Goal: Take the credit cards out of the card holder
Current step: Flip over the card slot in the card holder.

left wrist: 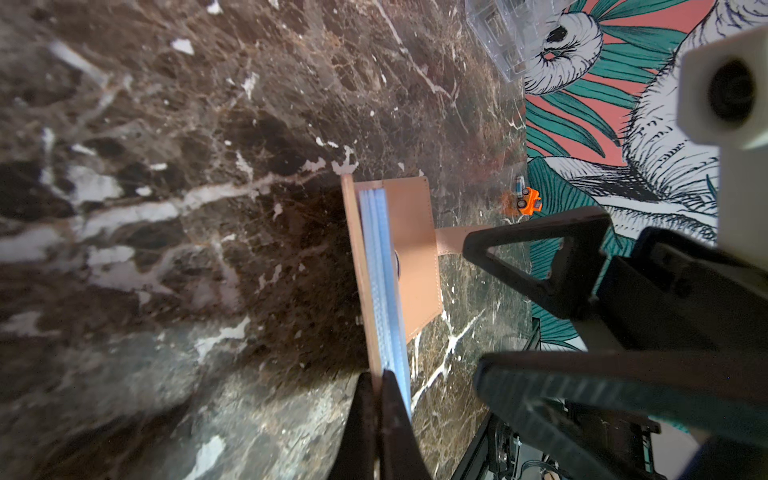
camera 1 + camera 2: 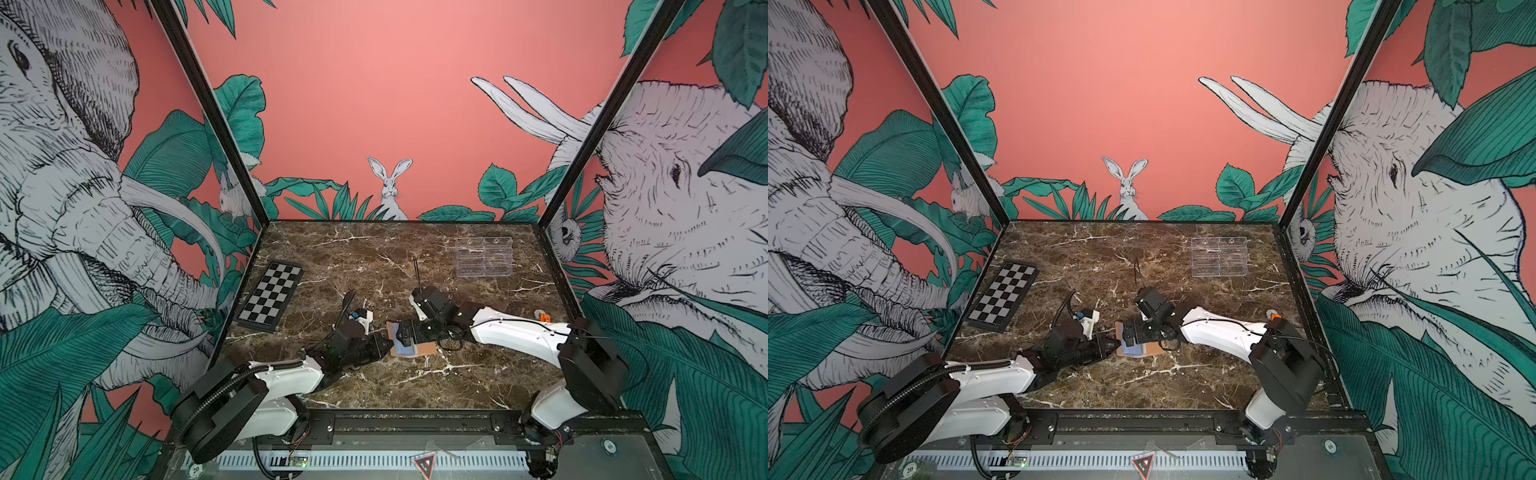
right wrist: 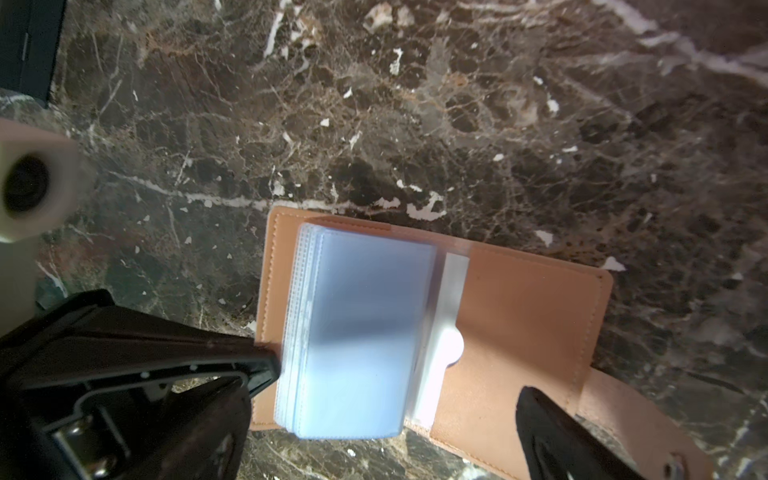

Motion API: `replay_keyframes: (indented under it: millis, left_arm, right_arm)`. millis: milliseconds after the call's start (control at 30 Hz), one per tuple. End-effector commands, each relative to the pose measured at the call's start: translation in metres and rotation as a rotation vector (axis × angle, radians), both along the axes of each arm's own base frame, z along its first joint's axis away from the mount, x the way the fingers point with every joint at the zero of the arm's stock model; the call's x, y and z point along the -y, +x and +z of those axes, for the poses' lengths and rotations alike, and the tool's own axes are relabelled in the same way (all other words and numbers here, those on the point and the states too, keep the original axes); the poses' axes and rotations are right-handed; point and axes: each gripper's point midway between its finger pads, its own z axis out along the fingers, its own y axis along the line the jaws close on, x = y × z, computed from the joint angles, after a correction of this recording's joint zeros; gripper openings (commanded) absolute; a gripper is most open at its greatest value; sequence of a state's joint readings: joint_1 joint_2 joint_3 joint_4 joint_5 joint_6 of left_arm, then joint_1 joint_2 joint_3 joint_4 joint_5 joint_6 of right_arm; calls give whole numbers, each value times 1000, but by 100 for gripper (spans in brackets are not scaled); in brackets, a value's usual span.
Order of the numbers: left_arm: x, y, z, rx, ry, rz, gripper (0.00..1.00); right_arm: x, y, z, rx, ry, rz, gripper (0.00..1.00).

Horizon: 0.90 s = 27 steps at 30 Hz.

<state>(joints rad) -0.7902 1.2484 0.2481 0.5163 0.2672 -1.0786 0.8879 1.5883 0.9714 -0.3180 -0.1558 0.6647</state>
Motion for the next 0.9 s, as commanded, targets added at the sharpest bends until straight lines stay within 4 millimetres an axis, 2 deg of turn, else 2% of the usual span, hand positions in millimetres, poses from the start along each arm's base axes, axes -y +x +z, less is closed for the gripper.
replay_keyframes:
  millis: [0,867]
  left_arm:
    - [1,4,9,28,-5,10,0]
    - [1,4,11,37,-11,8,0]
  right_arm:
    - [1,1,-9,1,-53,0,98]
    - [-9,-1,-18,-20,-50,25,98]
